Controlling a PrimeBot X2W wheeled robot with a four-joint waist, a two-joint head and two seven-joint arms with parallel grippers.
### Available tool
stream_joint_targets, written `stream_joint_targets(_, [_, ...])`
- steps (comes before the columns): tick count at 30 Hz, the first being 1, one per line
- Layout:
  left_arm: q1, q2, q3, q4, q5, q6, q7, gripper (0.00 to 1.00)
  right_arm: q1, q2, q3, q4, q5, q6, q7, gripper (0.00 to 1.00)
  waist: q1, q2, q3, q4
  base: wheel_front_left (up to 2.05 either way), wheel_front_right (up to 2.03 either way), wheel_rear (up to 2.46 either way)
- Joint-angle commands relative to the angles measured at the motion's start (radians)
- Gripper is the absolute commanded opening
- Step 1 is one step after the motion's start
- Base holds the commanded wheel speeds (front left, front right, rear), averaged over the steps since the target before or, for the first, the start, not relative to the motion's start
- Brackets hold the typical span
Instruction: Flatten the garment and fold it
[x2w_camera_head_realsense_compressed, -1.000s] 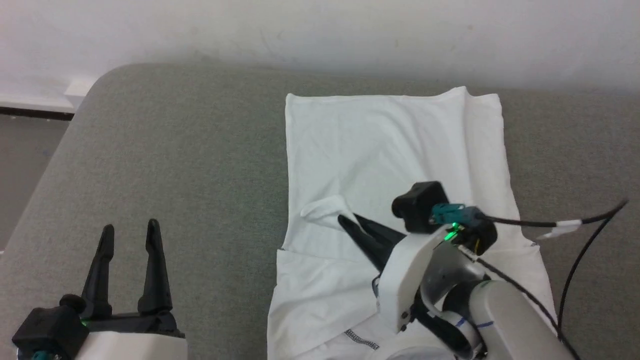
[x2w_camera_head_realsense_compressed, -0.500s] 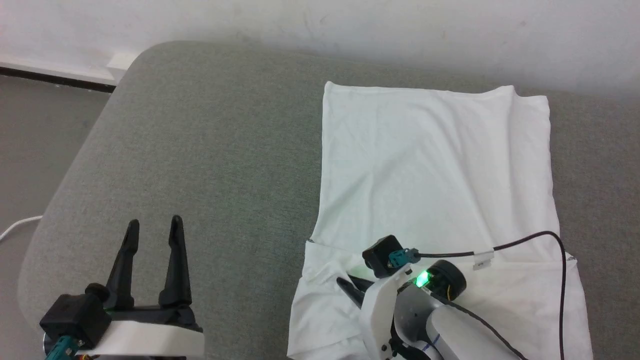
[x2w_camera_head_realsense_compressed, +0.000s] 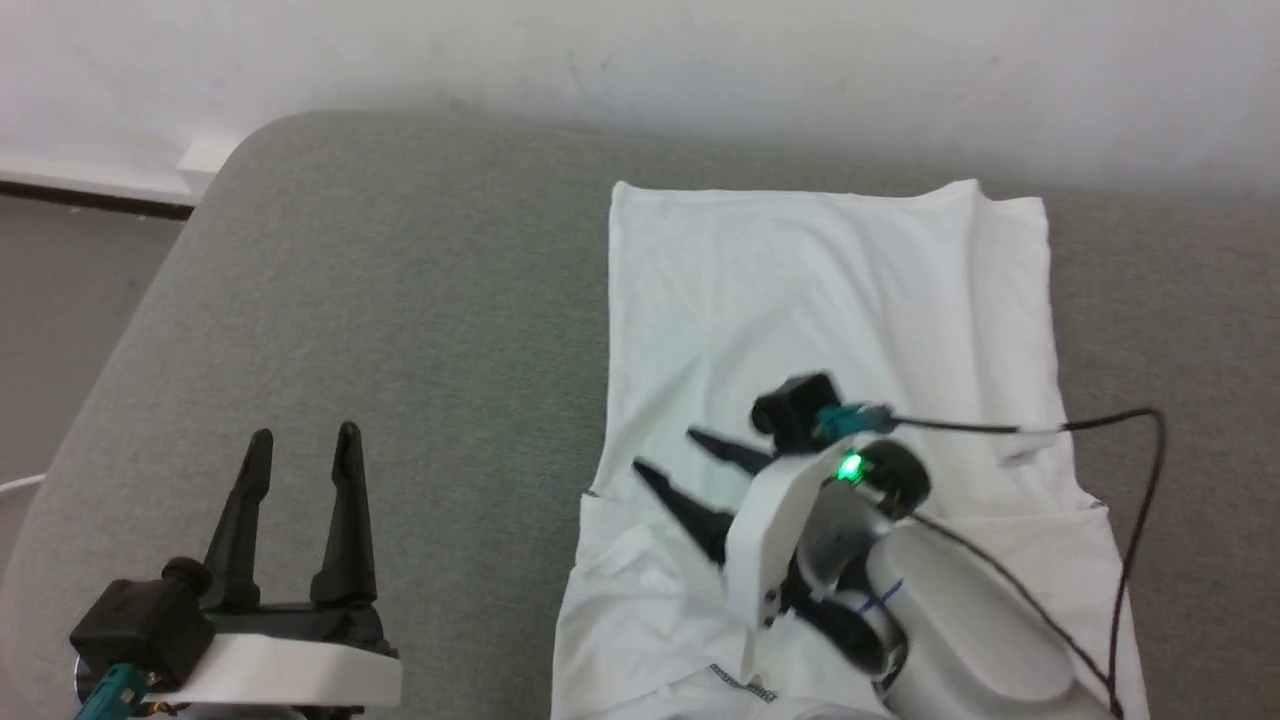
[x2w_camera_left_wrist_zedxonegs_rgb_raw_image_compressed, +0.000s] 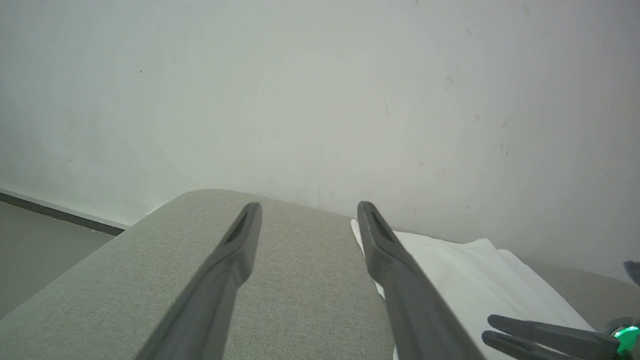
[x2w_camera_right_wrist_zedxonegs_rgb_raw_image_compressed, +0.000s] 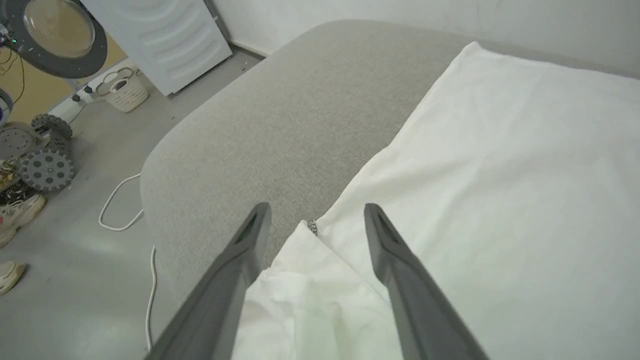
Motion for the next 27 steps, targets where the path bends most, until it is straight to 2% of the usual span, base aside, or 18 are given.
stream_joint_targets(1, [0.004,0.007,0.003,-0.007,0.004,0.003,0.002,1.0,-0.01,-0.002,-0.031,-0.017,-0.012,-0.001,-0.011,1.0,0.0,0.0,-0.009,-0.033,0.0,0.0,0.0])
stream_joint_targets(5, [0.012,0.014,0.007,-0.022,0.004,0.006,0.005,1.0,0.031,-0.022,-0.212,-0.139,-0.103,-0.001,-0.051,1.0,0.0,0.0,-0.012,-0.068,0.0,0.0,0.0])
stream_joint_targets(10, [0.02,0.021,-0.001,-0.035,0.007,0.0,-0.001,1.0,0.161,-0.059,-0.464,-0.357,-0.268,-0.001,-0.105,1.0,0.0,0.0,-0.007,-0.101,0.0,0.0,0.0])
stream_joint_targets(16, [0.044,0.013,-0.017,-0.03,0.012,-0.002,-0.03,1.0,0.384,-0.012,-0.74,-0.618,-0.441,-0.001,-0.19,1.0,0.0,0.0,-0.004,-0.128,0.0,0.0,0.0])
stream_joint_targets(18, [0.061,0.013,-0.02,-0.022,0.015,-0.004,-0.045,1.0,0.452,-0.004,-0.792,-0.659,-0.468,-0.001,-0.223,1.0,0.0,0.0,-0.005,-0.139,0.0,0.0,0.0])
stream_joint_targets(21, [0.081,0.01,-0.021,-0.003,0.014,-0.001,-0.054,1.0,0.53,-0.002,-0.838,-0.657,-0.42,-0.001,-0.259,1.0,0.0,0.0,-0.007,-0.152,0.0,0.0,0.0])
stream_joint_targets(27, [0.045,0.033,-0.024,0.005,0.018,-0.007,-0.03,1.0,0.561,-0.002,-0.836,-0.653,-0.379,-0.001,-0.308,1.0,0.0,0.0,-0.002,-0.177,0.0,0.0,0.0])
